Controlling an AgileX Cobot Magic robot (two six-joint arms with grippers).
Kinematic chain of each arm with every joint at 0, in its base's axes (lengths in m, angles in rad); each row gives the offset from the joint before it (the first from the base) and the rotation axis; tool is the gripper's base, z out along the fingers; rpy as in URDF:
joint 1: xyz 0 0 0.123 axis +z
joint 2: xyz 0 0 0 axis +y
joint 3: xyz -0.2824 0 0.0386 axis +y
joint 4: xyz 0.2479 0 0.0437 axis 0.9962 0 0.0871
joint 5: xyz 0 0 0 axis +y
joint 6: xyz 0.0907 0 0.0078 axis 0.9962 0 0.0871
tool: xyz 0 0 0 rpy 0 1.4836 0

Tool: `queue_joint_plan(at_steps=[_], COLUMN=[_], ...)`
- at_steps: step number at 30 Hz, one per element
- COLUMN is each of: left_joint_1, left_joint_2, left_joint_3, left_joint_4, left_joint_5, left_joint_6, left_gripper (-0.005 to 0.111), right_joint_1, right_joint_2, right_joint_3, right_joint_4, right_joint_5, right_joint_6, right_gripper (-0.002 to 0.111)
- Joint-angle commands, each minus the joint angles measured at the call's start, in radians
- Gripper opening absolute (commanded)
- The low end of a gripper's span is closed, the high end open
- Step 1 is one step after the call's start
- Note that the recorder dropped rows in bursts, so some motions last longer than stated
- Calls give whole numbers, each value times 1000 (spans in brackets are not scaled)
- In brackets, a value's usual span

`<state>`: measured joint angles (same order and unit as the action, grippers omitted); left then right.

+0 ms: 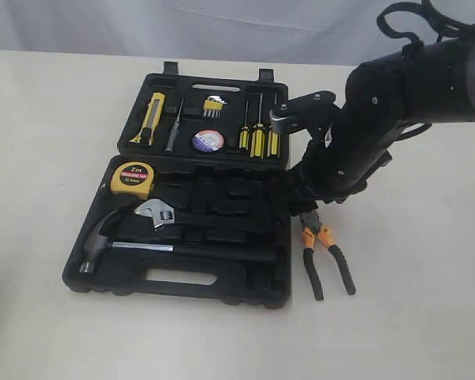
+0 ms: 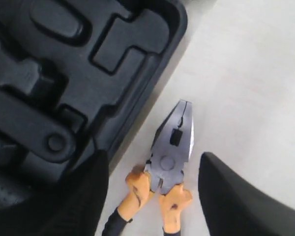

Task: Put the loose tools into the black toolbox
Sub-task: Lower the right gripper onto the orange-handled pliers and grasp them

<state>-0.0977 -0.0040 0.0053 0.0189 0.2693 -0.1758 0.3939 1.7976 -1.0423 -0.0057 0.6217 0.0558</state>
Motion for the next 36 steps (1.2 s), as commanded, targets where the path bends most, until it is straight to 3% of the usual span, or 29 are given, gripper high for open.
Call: queue_joint_plan(at_steps=[1, 18, 23, 27, 36], left_joint_1=[-6, -6, -6, -6, -6], left_joint_2=[4, 4, 4, 4, 4], left_joint_3=[-5, -5, -5, -5, -5], left_joint_4=[3, -6, -6, -6, -6], left_joint_5=[1, 0, 0, 0, 0], left_joint_6=[-1, -1, -1, -1, -1], left_gripper=[0, 0, 0, 0, 0], right_joint_1=[-12, -44, -44, -44, -44], right_joint_2=[0, 138, 151, 149, 149], right_joint_3=[-5, -3, -3, -3, -3], right_joint_4=[-36, -21, -16, -16, -15], right_joint_5=[-27, -67, -64, -44, -37], right_joint_6=[8, 33, 27, 3, -1], right_gripper=[53, 50, 35, 0, -1])
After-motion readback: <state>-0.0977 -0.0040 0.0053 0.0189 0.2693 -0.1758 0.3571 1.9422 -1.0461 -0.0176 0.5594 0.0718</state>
